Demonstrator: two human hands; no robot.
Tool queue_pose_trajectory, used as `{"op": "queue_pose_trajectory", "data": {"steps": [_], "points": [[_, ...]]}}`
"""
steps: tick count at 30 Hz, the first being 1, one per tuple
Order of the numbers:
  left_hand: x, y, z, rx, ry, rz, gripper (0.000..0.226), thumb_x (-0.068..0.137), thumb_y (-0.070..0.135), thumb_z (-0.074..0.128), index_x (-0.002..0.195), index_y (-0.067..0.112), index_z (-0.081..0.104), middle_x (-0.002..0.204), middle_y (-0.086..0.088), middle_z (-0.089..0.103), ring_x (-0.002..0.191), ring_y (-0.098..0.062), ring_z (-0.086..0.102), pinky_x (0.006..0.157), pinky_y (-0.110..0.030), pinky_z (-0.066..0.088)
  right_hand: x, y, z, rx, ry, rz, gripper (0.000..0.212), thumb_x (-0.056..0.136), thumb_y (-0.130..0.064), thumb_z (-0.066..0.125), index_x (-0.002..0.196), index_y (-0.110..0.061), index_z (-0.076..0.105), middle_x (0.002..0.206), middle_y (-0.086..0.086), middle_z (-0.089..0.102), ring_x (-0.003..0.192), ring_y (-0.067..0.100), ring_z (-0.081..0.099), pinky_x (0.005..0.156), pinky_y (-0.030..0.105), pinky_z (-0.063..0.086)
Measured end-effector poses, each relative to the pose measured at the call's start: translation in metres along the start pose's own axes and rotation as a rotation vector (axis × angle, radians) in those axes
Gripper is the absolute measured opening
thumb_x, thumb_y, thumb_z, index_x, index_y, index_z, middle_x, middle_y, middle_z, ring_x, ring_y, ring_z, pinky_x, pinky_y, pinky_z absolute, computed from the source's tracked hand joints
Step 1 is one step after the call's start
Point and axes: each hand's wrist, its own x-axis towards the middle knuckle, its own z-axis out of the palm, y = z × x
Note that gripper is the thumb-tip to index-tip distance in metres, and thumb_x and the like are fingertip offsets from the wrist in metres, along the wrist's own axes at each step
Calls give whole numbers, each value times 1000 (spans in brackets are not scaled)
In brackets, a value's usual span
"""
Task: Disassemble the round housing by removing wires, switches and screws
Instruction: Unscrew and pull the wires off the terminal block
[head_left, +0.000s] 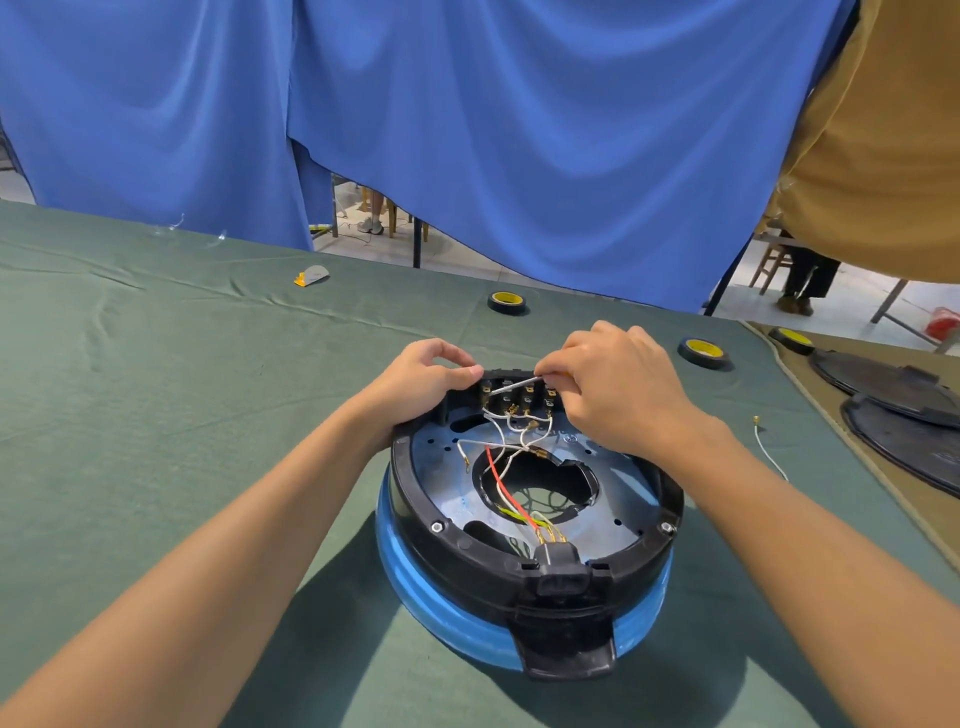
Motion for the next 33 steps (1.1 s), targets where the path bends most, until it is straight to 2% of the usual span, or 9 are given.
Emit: {"op": "queue_pose_trajectory", "data": {"steps": [6,12,16,20,22,25,28,33], "points": [[-2,0,1,-190,-34,-35,4,90,8,66,94,7,66,64,-1,70,56,-10,68,49,-20,51,-2,1,-1,-6,-13,-6,26,97,-26,49,110,-34,70,101,-6,67,94,19,50,72,32,31],[-2,-1,1,-212,-26,-38,2,89,9,67,89,7,68,67,-2,71,59,-11,69,50,-20,52,-2,-5,1,-22,-3,-4,26,97,-27,49,112,-34,70,102,-5,67,95,21,51,73,33,32],[-2,-1,0,-220,-41,-38,3,89,9,67,87,7,66,64,-2,70,58,-13,68,51,-23,53,-4,-11,-1,-145,20,-36,27,95,-25,50,113,-31,69,102,-3,66,95,23,50,71,33,28],[-2,0,0,-204,-41,-39,14,89,10,67,77,9,62,57,-1,67,51,-11,64,48,-21,50,-12,-19,0,-356,40,-90,25,85,-15,50,97,-21,71,91,3,65,84,28,50,67,34,23],[-2,0,0,-195,-37,-39,18,89,10,68,73,9,58,53,1,64,47,-10,61,45,-19,47,-14,-21,0,-400,68,-106,24,80,-11,51,90,-19,72,86,5,64,80,29,50,66,35,23],[-2,1,0,-171,-22,-36,22,89,12,69,71,11,56,51,3,62,45,-9,60,43,-18,46,-9,-17,-1,-394,78,-140,26,80,-10,51,90,-19,73,90,4,65,82,29,50,68,36,20],[-2,1,0,-133,-6,-28,25,88,14,70,69,12,54,50,3,60,44,-9,58,43,-18,45,6,-10,-4,-327,6,-179,32,83,-11,51,100,-26,73,100,-1,64,91,26,46,71,36,16],[-2,2,1,-104,10,-28,27,88,15,71,67,13,53,49,3,57,42,-10,55,42,-18,44,40,7,-9,-151,-182,-228,33,96,-16,50,106,-38,71,107,-8,63,95,19,40,73,35,19]]}}
